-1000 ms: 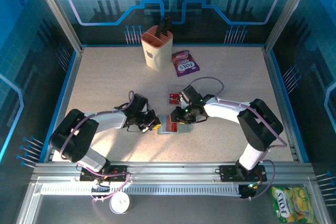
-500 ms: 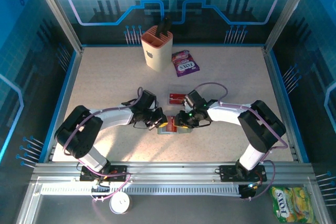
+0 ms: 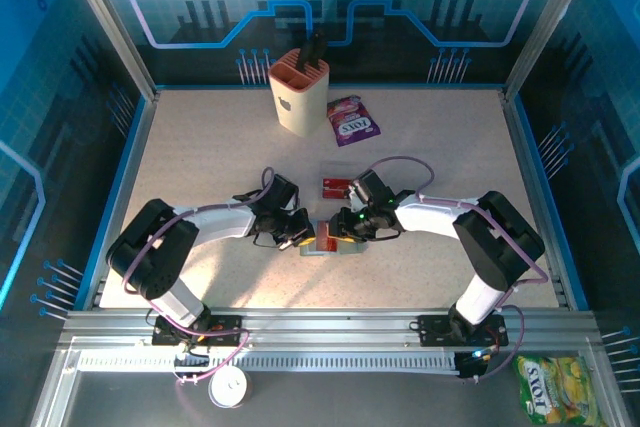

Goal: Take the credit cards out of the card holder

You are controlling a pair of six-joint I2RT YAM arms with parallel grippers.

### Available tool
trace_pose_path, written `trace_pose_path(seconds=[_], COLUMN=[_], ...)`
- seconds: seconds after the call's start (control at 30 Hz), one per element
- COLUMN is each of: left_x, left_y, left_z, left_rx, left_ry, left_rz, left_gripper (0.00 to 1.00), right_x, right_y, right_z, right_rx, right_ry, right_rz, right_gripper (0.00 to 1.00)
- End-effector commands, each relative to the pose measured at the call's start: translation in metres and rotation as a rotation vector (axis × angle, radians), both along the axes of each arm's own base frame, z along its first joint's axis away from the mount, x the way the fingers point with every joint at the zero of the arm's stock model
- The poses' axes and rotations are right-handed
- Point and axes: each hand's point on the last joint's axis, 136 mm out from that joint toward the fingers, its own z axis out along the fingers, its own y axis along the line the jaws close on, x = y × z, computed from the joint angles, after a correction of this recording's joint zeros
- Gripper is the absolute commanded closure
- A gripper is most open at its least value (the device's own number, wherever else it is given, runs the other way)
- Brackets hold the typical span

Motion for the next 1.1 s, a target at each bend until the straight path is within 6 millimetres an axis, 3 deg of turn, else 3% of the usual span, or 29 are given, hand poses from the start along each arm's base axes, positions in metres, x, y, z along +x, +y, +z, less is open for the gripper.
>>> trace_pose_path(seconds=[0.0, 0.23, 0.3, 0.57, 0.83, 1.07], left_x=[-0.006, -0.005, -0.006, -0.008, -0.004, -0.009], left_y=[0.008, 0.013, 0.014, 0.018, 0.023, 0.029], left_z=[-0.011, -0.003, -0.003, -0.003, 0.010, 0.001], left_rx=[0.057, 0.070, 0.074, 0.088, 0.096, 0.124], left_ry=[0.025, -0.010, -0.015, -0.015, -0.071, -0.039], left_rz=[-0.010, -0.001, 0.000, -0.003, 0.015, 0.010], left_gripper=[0.95, 0.95, 0.94, 0.94, 0.94, 0.93], right_x=[0.002, -0.002, 0.006, 0.006, 0.006, 0.006], right_y=[0.009, 0.013, 0.019, 0.023, 0.028, 0.031], right_z=[0.008, -0.001, 0.006, 0.004, 0.005, 0.005], right_rx=[0.041, 0.006, 0.021, 0.016, 0.023, 0.024], right_ry=[-0.005, 0.017, -0.001, 0.007, 0.008, 0.012], right_rz=[0.009, 0.035, 0.037, 0.051, 0.062, 0.072], right_gripper=[0.63, 0.63, 0.63, 0.63, 0.63, 0.63])
